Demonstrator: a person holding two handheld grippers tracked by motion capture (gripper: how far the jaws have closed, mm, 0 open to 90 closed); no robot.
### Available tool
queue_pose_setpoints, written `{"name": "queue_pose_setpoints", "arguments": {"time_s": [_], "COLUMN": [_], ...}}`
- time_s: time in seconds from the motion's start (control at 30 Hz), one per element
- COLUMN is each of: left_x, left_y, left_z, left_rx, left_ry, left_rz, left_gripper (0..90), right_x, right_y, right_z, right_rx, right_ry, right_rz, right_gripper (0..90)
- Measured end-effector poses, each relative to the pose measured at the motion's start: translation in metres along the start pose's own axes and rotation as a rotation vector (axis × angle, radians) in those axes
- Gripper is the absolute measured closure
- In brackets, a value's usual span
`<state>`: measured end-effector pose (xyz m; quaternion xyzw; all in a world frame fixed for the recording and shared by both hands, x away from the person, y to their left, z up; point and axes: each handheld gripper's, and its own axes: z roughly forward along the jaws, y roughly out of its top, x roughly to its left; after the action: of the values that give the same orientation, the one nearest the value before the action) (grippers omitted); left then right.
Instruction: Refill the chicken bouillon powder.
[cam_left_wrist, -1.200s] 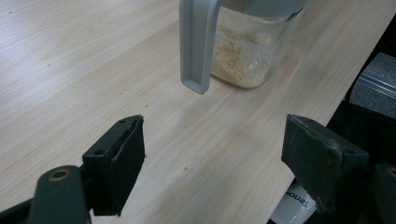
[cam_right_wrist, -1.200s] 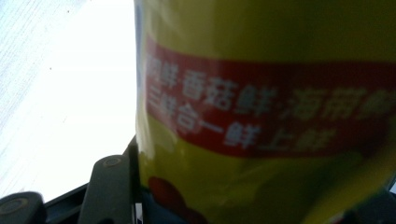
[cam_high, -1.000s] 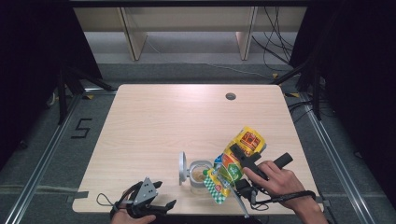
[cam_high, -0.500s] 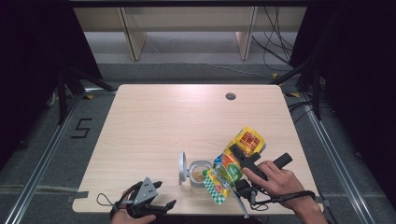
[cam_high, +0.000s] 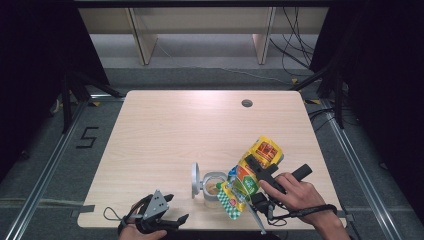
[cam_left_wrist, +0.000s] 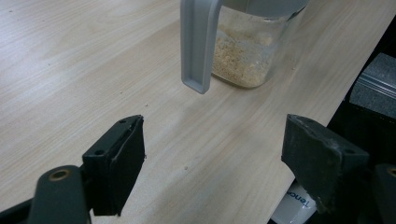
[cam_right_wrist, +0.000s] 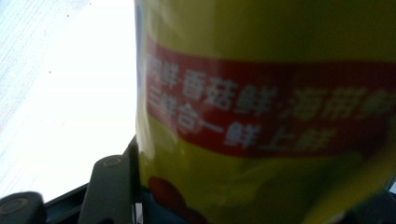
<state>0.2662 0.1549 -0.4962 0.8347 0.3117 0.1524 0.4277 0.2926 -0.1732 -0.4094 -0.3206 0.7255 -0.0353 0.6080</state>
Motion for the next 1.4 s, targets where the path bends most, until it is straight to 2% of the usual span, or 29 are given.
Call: {"name": "queue_pose_setpoints", "arguments": {"time_s": [0.03, 0.27, 0.3, 0.37, 0.47, 0.5, 0.53, 0.7, 0.73, 0.8, 0.87, 0.9, 1.03, 1.1, 1.13, 1.2, 1.27, 1.3, 1.33, 1.4], "left_x": [-0.0008, -0.0007, -0.0015, -0.0007, -0.0006, -0.0017, -0.0006, -0.0009, 0.0000, -0.0013, -0.0004, -0.0010, -0.0007, -0.0008, -0.0017, -0.0008, -0.0008, -0.0015, -0.0006, -0.0008], "left_y": [-0.0005, -0.0002, -0.0004, -0.0004, -0.0002, -0.0004, -0.0003, -0.0003, -0.0002, -0.0004, 0.0000, -0.0004, -0.0003, -0.0002, -0.0003, -0.0003, -0.0003, -0.0004, -0.0003, -0.0003], "left_z": [-0.0005, -0.0007, 0.0003, -0.0006, -0.0007, 0.0003, -0.0008, -0.0007, -0.0010, -0.0003, -0.0001, -0.0007, -0.0008, -0.0008, 0.0003, -0.0009, -0.0007, 0.0002, -0.0007, -0.0008], "left_rx": [0.011, 0.010, -0.002, 0.011, 0.010, -0.005, 0.011, 0.007, 0.016, 0.000, -0.005, 0.006, 0.011, 0.007, -0.008, 0.009, 0.007, -0.001, 0.011, 0.008], "left_ry": [-0.001, -0.002, 0.000, -0.002, -0.002, 0.001, -0.001, 0.001, 0.010, 0.002, 0.003, 0.003, -0.001, 0.001, 0.004, 0.001, 0.001, 0.000, -0.001, 0.002], "left_rz": [-0.014, -0.012, -0.026, -0.012, -0.012, -0.029, -0.012, -0.012, 0.000, -0.020, -0.003, -0.015, -0.011, -0.012, -0.027, -0.011, -0.013, -0.026, -0.011, -0.010], "left_gripper": [20.9, 20.9, 20.9, 20.9, 20.9, 20.9, 20.9, 21.0, 21.0, 21.0, 21.0, 21.0, 21.0, 21.0, 21.0, 21.0, 21.0, 21.0, 20.9, 21.0], "right_x": [-0.0001, -0.0002, -0.0005, -0.0007, 0.0001, 0.0001, 0.0001, 0.0000, 0.0001, 0.0000, 0.0006, 0.0007, 0.0005, 0.0006, 0.0007, 0.0008, 0.0006, 0.0004, 0.0000, 0.0003], "right_y": [0.0001, -0.0014, -0.0017, -0.0017, -0.0017, -0.0016, -0.0015, -0.0015, -0.0017, -0.0020, -0.0021, -0.0023, -0.0027, -0.0027, -0.0027, -0.0026, -0.0030, -0.0031, -0.0031, -0.0032], "right_z": [0.0000, -0.0010, -0.0008, -0.0006, -0.0003, 0.0000, 0.0000, -0.0003, -0.0005, -0.0002, -0.0002, -0.0004, -0.0003, -0.0008, -0.0007, -0.0005, -0.0008, -0.0006, -0.0003, -0.0006], "right_rx": [0.002, 0.002, 0.002, 0.006, 0.001, 0.001, 0.002, 0.004, 0.003, 0.004, 0.005, 0.004, 0.005, 0.006, 0.007, 0.005, 0.004, 0.005, 0.007, 0.006], "right_ry": [-0.002, -0.002, -0.008, -0.004, 0.004, 0.004, 0.003, 0.004, 0.004, 0.003, 0.007, 0.006, 0.003, 0.008, 0.010, 0.009, 0.005, 0.003, -0.001, 0.003], "right_rz": [0.001, -0.002, 0.006, 0.002, 0.000, 0.001, 0.000, -0.002, -0.001, 0.012, 0.005, 0.007, 0.004, 0.010, 0.012, 0.008, 0.008, 0.006, 0.003, 0.008], "right_gripper": [43.6, 44.0, 44.0, 44.0, 44.0, 44.0, 44.1, 44.1, 44.1, 44.1, 44.1, 44.1, 44.1, 44.1, 44.1, 44.1, 44.1, 44.1, 44.1, 44.1]}}
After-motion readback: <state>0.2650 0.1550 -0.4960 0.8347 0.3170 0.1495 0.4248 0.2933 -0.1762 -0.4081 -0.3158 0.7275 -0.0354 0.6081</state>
